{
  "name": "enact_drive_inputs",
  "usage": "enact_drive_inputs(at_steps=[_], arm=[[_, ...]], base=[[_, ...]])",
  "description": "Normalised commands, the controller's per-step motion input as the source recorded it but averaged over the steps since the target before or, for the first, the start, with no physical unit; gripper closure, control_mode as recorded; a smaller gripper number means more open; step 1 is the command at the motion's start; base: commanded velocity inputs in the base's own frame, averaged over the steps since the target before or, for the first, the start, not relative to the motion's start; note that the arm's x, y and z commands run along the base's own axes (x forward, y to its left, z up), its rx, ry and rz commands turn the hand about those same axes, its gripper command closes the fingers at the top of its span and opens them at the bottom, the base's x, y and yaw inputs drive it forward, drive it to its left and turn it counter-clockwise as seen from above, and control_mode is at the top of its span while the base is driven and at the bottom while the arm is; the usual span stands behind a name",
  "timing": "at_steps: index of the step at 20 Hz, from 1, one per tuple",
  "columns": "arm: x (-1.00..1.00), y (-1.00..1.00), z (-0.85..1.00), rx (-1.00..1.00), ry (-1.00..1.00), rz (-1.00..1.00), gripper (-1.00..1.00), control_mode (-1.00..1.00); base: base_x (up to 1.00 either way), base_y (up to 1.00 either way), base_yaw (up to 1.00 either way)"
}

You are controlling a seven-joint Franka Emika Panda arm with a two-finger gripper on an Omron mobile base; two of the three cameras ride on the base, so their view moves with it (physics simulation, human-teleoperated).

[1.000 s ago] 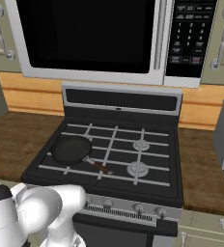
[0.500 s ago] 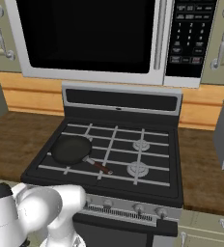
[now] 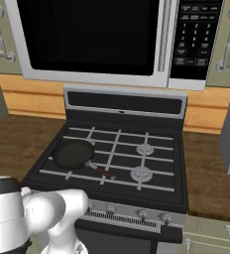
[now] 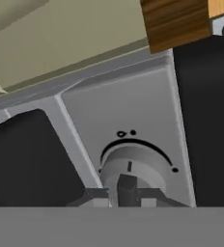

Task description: Turn off the front left burner of the stove.

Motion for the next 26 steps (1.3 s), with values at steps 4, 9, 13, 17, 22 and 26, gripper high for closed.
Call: enact_drive_inputs(at_steps=[4,9,13,17,22,26], arm=[[0.34,-0.23,0.05,0.32,0.22,-0.06,1.0,-1.0],[0.26,-0.39,0.11,0.4,0.2,-0.12,1.0,-1.0],[0.44,-0.54,0.13,0.4,0.19,-0.14,1.0,-1.0],[0.58,-0.62,0.04,0.38,0.16,-0.15,1.0,-1.0],[0.62,-0.62,0.0,0.24,0.02,-0.17,1.0,-1.0],[0.5,-0.67,0.0,0.2,-0.04,-0.21,1.0,-1.0]], base=[[0.0,0.0,0.0],[0.0,0.0,0.0],[0.0,0.0,0.0],[0.0,0.0,0.0],[0.0,0.0,0.0],[0.0,0.0,0.0]])
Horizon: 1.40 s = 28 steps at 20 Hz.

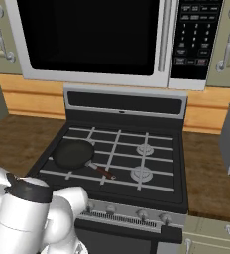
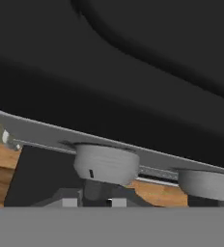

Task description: Turn off the front left burner of the stove.

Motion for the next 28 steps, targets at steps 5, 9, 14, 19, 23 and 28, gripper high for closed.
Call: enact_drive_inputs(at_steps=[5,9,14,19,23,28], arm=[[0.37,-0.8,0.0,0.23,-0.1,-0.25,1.0,-1.0],[0.45,-0.85,-0.01,0.26,-0.16,-0.25,1.0,-1.0],[0.4,-0.92,-0.02,0.32,-0.19,-0.25,1.0,-1.0],[0.24,-1.0,0.0,0.4,-0.22,-0.24,1.0,-1.0],[0.15,-1.0,0.0,0.44,-0.26,-0.24,1.0,-1.0],[0.04,-1.0,0.0,0.43,-0.32,-0.21,1.0,-1.0]], base=[[0.0,0.0,0.0],[0.0,0.0,0.0],[0.0,0.0,0.0],[0.0,0.0,0.0],[0.0,0.0,0.0],[0.0,0.0,0.0]])
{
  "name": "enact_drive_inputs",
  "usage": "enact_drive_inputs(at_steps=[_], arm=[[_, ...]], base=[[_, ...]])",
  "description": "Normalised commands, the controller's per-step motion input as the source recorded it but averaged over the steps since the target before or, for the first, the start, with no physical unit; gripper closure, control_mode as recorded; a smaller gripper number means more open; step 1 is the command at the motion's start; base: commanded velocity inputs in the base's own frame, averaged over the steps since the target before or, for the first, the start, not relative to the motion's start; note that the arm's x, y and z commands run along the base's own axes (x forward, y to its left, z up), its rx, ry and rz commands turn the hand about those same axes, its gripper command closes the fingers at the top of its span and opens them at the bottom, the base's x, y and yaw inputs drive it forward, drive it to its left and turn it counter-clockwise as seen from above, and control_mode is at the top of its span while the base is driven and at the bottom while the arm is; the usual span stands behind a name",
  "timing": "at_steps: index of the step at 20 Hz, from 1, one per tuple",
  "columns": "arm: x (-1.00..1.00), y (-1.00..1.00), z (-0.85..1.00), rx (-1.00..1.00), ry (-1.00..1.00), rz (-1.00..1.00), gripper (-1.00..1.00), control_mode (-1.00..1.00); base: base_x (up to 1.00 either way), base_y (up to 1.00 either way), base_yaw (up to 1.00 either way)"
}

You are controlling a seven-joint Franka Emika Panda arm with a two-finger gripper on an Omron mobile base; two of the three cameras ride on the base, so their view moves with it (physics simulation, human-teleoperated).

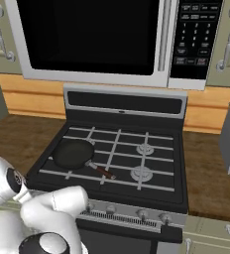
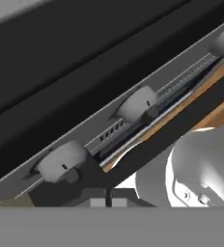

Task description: Turn off the front left burner of the stove.

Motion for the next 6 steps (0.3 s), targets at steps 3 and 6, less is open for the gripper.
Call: enact_drive_inputs(at_steps=[3,6], arm=[[0.0,-1.0,0.0,0.46,-0.36,-0.2,1.0,-1.0],[-0.02,-1.0,-0.06,0.5,-0.38,-0.18,1.0,-1.0]], base=[[0.0,0.0,0.0],[0.0,0.0,0.0]])
